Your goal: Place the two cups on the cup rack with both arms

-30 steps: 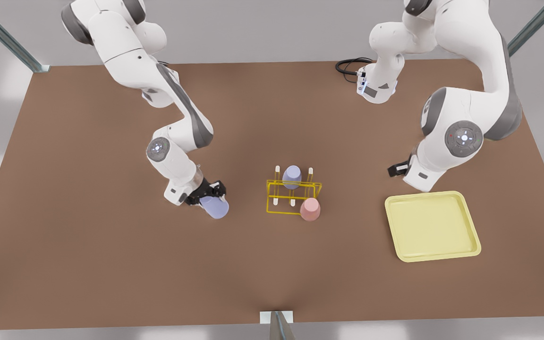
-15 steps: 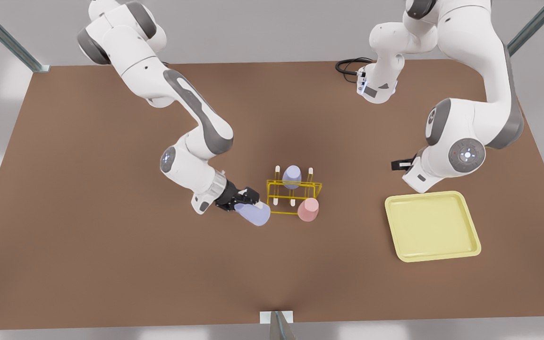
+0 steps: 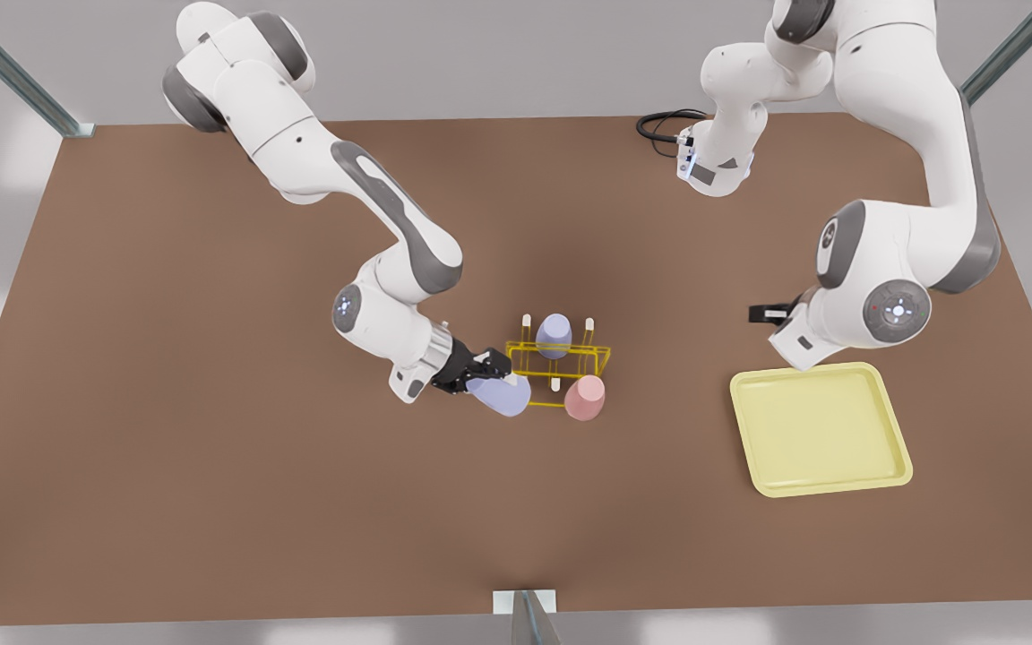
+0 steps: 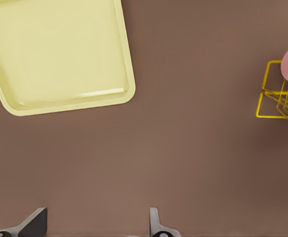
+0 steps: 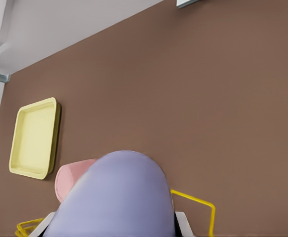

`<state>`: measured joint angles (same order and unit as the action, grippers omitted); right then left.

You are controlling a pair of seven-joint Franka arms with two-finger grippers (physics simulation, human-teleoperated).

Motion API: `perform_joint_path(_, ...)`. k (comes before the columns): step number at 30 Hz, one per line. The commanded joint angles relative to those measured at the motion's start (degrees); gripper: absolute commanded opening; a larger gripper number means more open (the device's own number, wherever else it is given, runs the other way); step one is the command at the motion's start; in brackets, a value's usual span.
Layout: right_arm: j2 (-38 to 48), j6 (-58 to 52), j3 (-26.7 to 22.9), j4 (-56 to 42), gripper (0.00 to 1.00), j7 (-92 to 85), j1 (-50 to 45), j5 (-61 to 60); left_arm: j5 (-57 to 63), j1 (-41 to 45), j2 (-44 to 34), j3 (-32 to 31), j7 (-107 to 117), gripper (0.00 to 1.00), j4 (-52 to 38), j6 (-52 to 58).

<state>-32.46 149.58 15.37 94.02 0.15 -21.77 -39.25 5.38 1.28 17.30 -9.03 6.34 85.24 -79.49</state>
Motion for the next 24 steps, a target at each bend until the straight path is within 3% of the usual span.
perform_joint_path(1,-0.1,-1.1,0.0,0.1,0.83,-2.6,0.0,0.1,-0.2,0.0,0.0,0.0,-4.7,1.00,-0.1,0.5)
perform_joint_path(18,-3.0,-2.2,0.1,-1.8,0.83,-3.6,-1.4,0.0,-1.6,-0.4,1.1,0.0,-4.8,1.00,-0.2,1.4)
perform_joint_path(19,-3.0,-2.5,0.1,-1.9,1.00,-3.5,-1.4,0.0,-1.6,-0.3,1.1,0.0,-4.8,1.00,-0.2,1.4)
perform_joint_path(24,-3.0,-2.7,0.1,-2.4,1.00,-3.5,-1.4,0.0,-1.6,-0.4,1.1,0.0,-4.8,1.00,-0.2,1.4)
